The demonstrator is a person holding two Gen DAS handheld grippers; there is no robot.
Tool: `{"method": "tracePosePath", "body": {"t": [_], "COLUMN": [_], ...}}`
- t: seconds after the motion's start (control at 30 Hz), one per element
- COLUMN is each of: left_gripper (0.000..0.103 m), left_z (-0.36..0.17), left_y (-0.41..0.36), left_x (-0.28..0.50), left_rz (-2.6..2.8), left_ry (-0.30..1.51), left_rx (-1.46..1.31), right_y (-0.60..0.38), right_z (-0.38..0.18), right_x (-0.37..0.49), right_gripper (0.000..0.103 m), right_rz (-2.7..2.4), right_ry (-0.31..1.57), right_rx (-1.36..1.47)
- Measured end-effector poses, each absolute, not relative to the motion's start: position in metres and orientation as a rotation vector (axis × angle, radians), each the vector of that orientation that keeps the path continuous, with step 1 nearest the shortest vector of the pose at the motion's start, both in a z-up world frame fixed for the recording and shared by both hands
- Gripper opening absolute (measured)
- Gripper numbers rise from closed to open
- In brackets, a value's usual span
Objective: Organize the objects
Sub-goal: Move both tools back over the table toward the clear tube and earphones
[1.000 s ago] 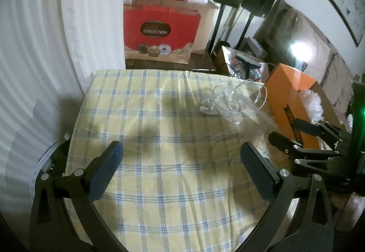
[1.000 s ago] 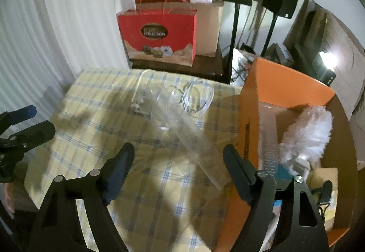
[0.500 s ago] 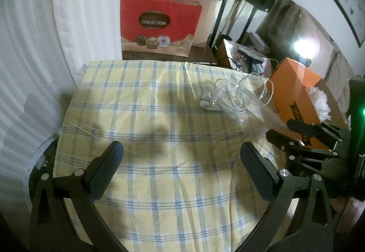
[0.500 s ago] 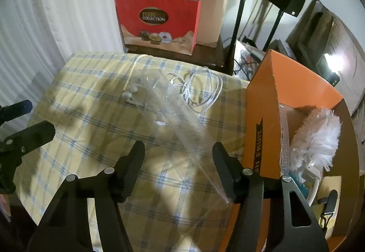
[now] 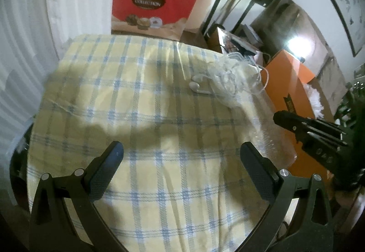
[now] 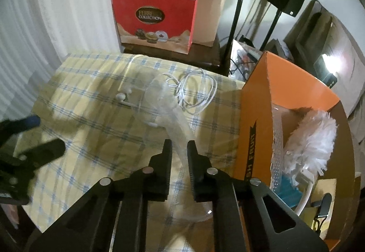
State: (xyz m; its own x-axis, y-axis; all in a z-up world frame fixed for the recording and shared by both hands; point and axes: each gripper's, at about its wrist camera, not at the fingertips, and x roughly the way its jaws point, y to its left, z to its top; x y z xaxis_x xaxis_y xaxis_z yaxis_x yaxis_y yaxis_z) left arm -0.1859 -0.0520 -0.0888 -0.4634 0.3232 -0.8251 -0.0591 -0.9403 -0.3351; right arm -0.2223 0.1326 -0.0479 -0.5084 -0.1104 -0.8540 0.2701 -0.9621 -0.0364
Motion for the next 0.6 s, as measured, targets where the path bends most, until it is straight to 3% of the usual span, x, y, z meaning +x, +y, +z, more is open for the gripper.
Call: {"method": "tracePosePath", "body": {"t": [0.33, 0.5, 0.6], "left_gripper": [0.102, 0.102, 0.102], "left_z": [-0.104, -0.105, -0.105], "left_y": [-0.053, -0.049, -0.048], "left_x": [-0.188, -0.19, -0.19], "left_rz": [2.377, 2.353, 2.357], "left_ry": [-0.533, -0.566, -0.56], "left_rx": [-1.538, -1.541, -1.539], "right_y": [0.147, 0.151, 0.152], "right_z": [-0.056, -0.053, -0.048], "right_x": [-0.214, -0.208, -0.204], "right_gripper": [0.007, 0.008, 0.014], "right_rz": [-2.264, -2.304, -2.378], "right_ry": [-0.224, -0.21, -0.119], "right_rx": [1.484, 1.463, 1.452]}}
